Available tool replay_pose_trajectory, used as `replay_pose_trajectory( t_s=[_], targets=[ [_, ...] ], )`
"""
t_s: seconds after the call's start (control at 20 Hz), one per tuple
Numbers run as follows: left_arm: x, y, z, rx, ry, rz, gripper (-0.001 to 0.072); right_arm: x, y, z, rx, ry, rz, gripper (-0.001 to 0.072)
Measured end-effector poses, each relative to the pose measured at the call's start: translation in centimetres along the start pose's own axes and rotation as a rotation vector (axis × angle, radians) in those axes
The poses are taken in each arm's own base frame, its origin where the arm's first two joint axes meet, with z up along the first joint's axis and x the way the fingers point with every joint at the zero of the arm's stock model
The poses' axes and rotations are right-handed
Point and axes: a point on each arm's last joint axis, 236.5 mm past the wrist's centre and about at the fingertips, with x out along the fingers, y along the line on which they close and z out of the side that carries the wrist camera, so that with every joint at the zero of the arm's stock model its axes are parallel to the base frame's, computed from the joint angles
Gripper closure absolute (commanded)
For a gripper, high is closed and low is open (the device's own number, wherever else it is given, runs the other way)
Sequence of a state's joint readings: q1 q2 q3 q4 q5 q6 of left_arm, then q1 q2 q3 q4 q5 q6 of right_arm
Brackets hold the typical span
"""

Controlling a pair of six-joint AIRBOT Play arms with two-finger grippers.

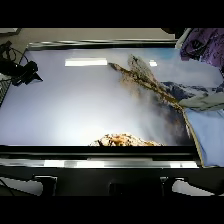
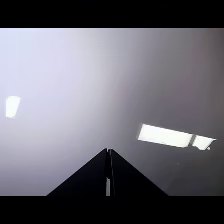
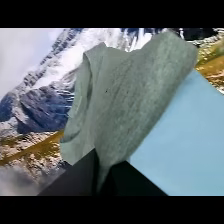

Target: Fold the clothes and pants, and hang the long-sleeved shirts on hangers.

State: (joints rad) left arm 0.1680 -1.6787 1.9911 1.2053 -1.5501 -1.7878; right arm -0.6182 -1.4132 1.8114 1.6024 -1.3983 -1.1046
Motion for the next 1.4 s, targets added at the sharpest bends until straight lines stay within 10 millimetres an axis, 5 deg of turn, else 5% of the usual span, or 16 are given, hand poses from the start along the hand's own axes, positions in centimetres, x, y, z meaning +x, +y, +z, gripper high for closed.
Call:
replay_pose_trajectory(
  t_s=[0.25,0.75,1.15,1.2,1.3,1.35,1.4],
  targets=[
    [0.0,0.1,-0.4,0.005,0.015,0.003,0.0692,0.2,-5.6,-2.7,-0.051,0.083,-0.214,0.0680],
    [0.0,0.1,-0.7,0.008,0.028,0.006,0.0692,3.6,-18.1,-13.5,-0.095,0.252,-0.596,0.0679],
    [0.0,0.2,-0.7,0.008,0.031,0.007,0.0692,4.6,-22.0,-16.0,-0.106,0.259,-0.726,0.0664],
    [0.0,0.2,-0.7,0.008,0.031,0.007,0.0691,4.6,-22.3,-16.2,-0.107,0.264,-0.736,0.0594],
    [0.0,0.2,-0.7,0.008,0.032,0.007,0.0692,4.2,-23.1,-16.8,-0.108,0.282,-0.777,0.0316],
    [0.0,0.2,-0.7,0.008,0.032,0.007,0.0692,4.0,-23.5,-16.9,-0.112,0.287,-0.797,0.0245],
    [0.0,0.2,-0.7,0.008,0.032,0.007,0.0692,3.9,-23.6,-16.9,-0.112,0.283,-0.801,0.0273]
  ],
)
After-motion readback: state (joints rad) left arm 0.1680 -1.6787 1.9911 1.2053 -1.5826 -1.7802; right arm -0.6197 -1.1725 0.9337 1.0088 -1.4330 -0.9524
